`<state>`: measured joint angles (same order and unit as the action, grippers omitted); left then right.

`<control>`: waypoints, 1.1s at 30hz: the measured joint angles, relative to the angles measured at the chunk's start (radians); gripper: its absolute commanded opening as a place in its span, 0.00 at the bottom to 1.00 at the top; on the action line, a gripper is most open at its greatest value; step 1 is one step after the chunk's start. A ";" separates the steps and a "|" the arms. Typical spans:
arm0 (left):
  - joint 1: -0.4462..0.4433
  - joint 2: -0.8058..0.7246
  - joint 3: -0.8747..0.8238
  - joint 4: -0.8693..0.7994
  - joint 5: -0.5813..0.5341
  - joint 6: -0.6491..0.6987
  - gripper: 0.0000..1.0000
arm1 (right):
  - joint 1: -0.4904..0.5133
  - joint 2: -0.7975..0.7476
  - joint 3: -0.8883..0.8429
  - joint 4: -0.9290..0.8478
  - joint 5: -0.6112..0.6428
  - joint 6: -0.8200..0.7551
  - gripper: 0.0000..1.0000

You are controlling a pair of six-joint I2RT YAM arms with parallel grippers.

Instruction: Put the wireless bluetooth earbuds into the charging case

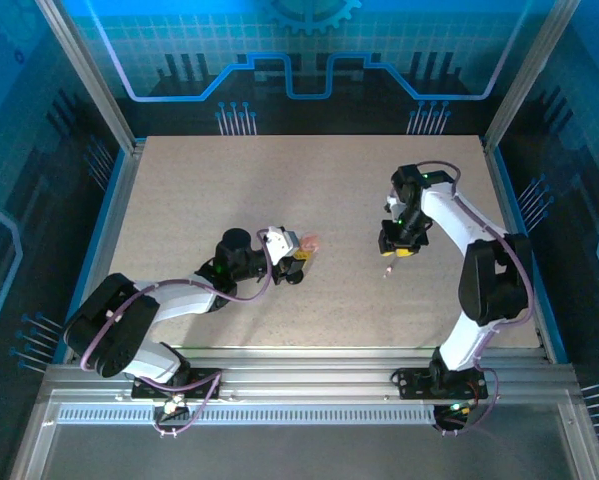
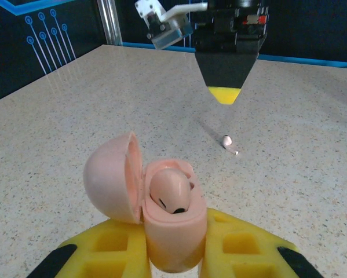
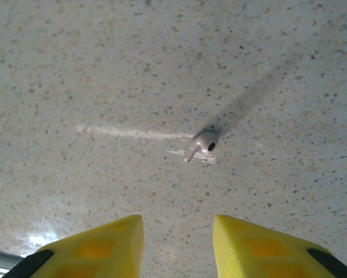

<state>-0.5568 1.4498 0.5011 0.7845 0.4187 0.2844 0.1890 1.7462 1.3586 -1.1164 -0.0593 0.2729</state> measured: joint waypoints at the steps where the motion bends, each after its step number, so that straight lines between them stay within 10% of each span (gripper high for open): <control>1: 0.000 0.000 0.000 -0.002 -0.001 0.003 0.13 | -0.008 0.006 -0.008 0.007 0.000 0.016 0.38; 33: -0.001 0.000 0.000 -0.013 -0.004 0.005 0.13 | -0.039 0.173 -0.088 0.155 -0.008 0.241 0.33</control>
<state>-0.5579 1.4498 0.5011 0.7715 0.4145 0.2897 0.1497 1.9194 1.2709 -0.9611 -0.0677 0.5137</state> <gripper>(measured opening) 0.191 0.341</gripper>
